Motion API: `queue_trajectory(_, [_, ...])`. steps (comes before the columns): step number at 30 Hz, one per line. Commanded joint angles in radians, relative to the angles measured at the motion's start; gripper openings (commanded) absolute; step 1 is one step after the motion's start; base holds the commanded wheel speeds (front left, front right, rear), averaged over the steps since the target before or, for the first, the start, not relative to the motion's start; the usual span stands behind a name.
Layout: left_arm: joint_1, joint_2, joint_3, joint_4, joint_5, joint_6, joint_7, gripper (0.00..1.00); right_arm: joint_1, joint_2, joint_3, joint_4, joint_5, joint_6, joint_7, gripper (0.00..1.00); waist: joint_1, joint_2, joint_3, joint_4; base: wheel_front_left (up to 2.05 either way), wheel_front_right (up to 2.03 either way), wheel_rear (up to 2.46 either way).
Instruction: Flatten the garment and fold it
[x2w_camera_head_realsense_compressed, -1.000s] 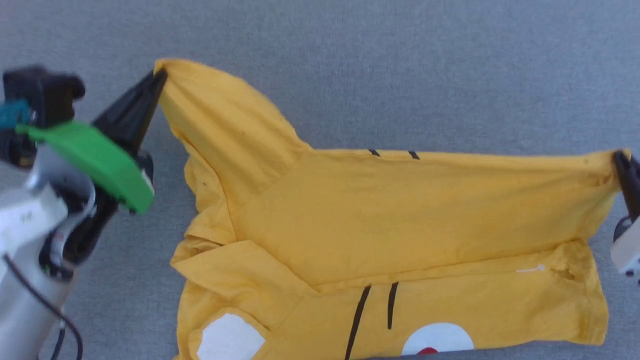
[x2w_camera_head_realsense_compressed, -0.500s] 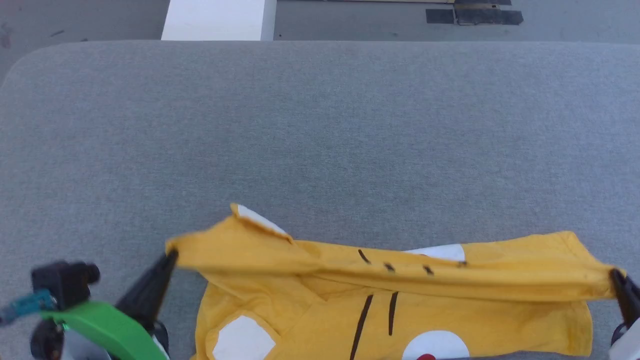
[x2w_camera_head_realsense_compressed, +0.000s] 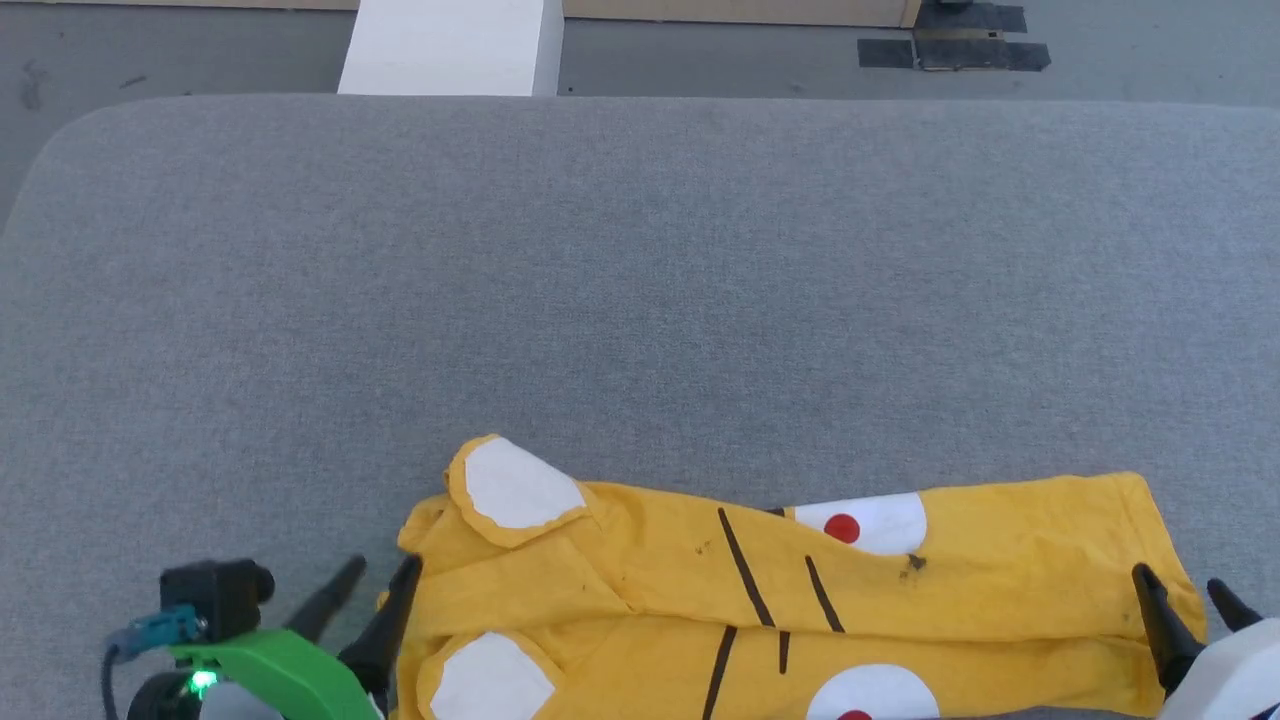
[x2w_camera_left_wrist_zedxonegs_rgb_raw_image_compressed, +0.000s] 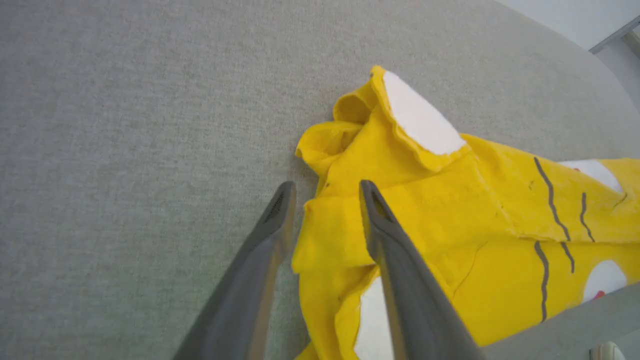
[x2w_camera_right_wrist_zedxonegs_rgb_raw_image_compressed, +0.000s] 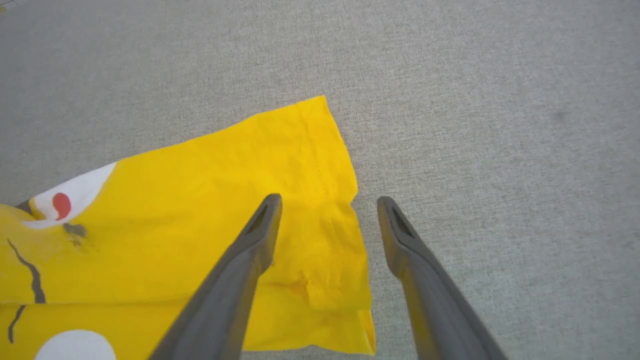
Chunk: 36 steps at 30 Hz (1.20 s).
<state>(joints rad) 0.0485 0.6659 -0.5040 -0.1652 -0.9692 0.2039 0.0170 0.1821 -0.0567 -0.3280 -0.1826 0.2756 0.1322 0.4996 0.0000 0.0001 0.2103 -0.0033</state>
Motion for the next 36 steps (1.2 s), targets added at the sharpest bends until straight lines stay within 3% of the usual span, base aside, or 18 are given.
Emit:
queue_trajectory(1, [-0.022, -0.011, 0.015, 0.001, -0.002, 0.0, -0.025, 1.0, -0.021, 0.001, -0.003, -0.008, 0.011, -0.002, -0.008, 1.0, 0.0, -0.0001, -0.001, 0.0, 0.0, 0.0, 0.0])
queue_trajectory(7, [-0.022, -0.049, 0.107, -0.031, 0.033, 0.041, -0.197, 1.0, -0.034, 0.002, -0.047, -0.051, 0.029, -0.002, -0.002, 1.0, 0.0, -0.0001, 0.003, -0.002, 0.0, 0.0, 0.0])
queue_trajectory(15, [-0.002, -0.094, 0.16, -0.068, 0.223, 0.149, -0.274, 1.0, -0.005, 0.002, -0.053, 0.016, -0.016, -0.002, 0.031, 1.0, 0.0, -0.0001, 0.024, 0.021, 0.0, 0.0, 0.0])
queue_trajectory(23, [0.005, -0.117, 0.148, -0.056, 0.323, 0.155, -0.278, 1.0, -0.024, 0.005, -0.02, 0.15, -0.002, -0.002, 0.058, 1.0, 0.0, -0.0001, 0.04, 0.045, 0.0, 0.0, 0.0])
queue_trajectory(24, [0.003, -0.115, 0.147, -0.055, 0.332, 0.157, -0.278, 1.0, -0.027, 0.006, -0.016, 0.165, 0.009, -0.002, 0.071, 0.83, 0.0, -0.0001, 0.04, 0.047, 0.0, 0.0, 0.0])
queue_trajectory(25, [0.001, -0.114, 0.147, -0.055, 0.339, 0.158, -0.278, 1.0, -0.031, 0.006, -0.01, 0.178, 0.019, -0.002, 0.084, 0.38, 0.0, -0.0001, 0.039, 0.048, 0.0, 0.0, 0.0])
queue_trajectory(26, [0.0, -0.114, 0.146, -0.055, 0.343, 0.159, -0.278, 1.0, -0.035, 0.006, -0.007, 0.194, 0.033, -0.002, 0.097, 0.0, 0.0, -0.0001, 0.037, 0.05, 0.0, 0.0, 0.0])
queue_trajectory(36, [0.019, -0.121, 0.133, -0.048, 0.347, 0.169, -0.276, 1.0, -0.091, 0.006, -0.11, 0.213, 0.009, -0.002, 0.045, 0.0, 0.0, -0.0001, -0.01, 0.048, 0.0, 0.0, 0.0])
